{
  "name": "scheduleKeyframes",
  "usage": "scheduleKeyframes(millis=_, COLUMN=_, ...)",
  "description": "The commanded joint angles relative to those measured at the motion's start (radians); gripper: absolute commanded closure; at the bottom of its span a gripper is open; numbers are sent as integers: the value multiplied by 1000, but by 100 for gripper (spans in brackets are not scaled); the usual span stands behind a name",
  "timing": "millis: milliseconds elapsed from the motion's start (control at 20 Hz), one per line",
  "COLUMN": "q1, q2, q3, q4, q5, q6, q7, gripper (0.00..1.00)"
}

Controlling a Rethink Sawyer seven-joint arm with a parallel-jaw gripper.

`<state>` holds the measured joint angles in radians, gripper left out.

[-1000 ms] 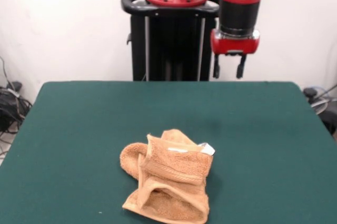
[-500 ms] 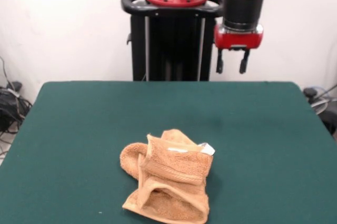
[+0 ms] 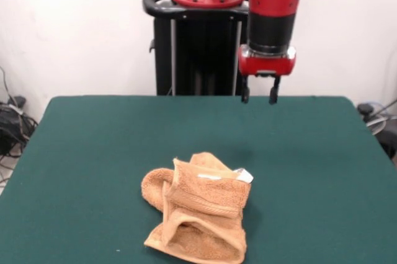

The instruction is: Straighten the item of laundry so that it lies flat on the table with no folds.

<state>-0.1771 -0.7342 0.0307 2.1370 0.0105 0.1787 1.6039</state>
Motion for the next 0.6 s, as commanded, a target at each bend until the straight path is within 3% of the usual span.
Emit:
scheduleKeyframes(millis=50, q1=-15, q2=74, q3=65, q4=-168, q5=23, q6=117, q7=101, gripper=0)
scheduleKeyframes(millis=600, q1=-3, q2=152, q3=52, q4=-417, q5=19, q6=318, q7=70, gripper=0)
